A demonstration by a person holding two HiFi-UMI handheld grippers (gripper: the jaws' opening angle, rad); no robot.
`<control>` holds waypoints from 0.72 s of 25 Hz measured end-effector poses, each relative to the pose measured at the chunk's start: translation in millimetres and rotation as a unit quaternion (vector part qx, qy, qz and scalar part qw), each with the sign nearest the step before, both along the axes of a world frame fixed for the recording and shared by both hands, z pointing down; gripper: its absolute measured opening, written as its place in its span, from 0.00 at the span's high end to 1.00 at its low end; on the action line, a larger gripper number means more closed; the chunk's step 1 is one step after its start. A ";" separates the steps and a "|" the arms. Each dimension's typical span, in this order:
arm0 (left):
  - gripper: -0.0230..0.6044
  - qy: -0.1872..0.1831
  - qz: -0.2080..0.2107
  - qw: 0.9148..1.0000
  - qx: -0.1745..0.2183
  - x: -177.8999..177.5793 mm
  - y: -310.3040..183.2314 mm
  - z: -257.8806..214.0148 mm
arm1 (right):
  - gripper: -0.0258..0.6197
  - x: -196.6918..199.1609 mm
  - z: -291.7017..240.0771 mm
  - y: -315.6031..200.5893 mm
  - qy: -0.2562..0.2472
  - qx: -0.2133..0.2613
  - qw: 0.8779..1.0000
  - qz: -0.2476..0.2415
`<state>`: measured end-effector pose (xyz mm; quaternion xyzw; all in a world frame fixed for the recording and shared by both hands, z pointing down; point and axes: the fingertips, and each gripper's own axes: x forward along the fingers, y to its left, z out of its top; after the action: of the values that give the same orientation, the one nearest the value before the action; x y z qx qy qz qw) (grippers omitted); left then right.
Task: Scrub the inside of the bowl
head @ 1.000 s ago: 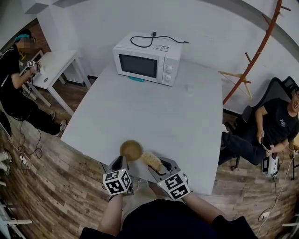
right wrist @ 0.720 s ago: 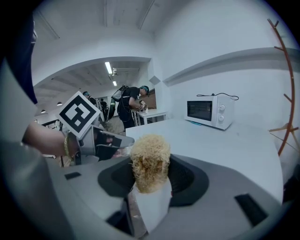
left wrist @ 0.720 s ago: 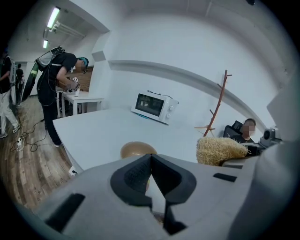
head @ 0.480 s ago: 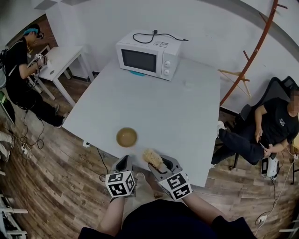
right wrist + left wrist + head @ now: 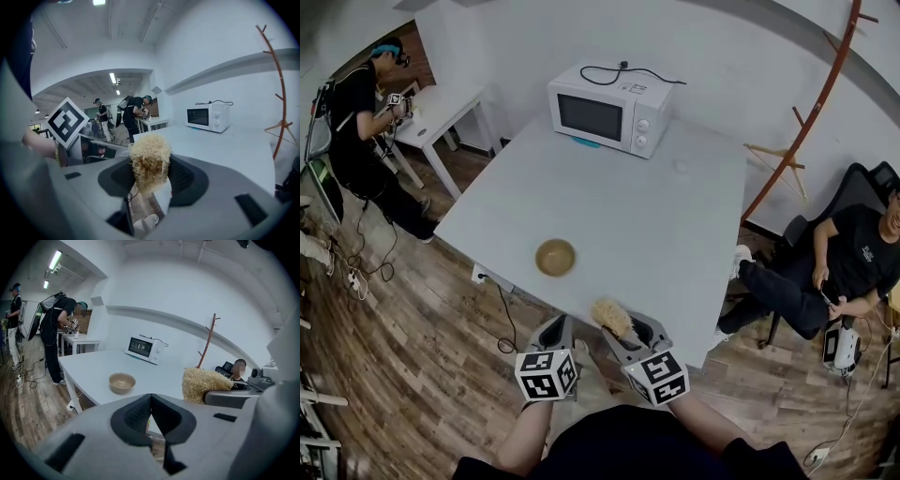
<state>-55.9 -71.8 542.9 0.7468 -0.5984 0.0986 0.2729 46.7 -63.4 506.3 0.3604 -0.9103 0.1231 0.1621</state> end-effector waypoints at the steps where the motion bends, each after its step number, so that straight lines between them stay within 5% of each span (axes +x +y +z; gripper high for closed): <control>1: 0.93 0.001 -0.002 1.000 0.001 2.0 4.1 -0.6 | 0.67 1.9 0.5 3.2 -0.001 0.000 1.000 -0.001; 18: 0.93 0.016 -0.003 1.000 0.010 18.7 40.4 -6.5 | 0.68 6.4 -3.5 33.9 -0.014 0.020 1.000 -0.001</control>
<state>-37.2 -31.4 536.4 0.7491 -0.5974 0.0799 0.2750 53.2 -29.5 502.8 0.3612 -0.9149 0.1098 0.1425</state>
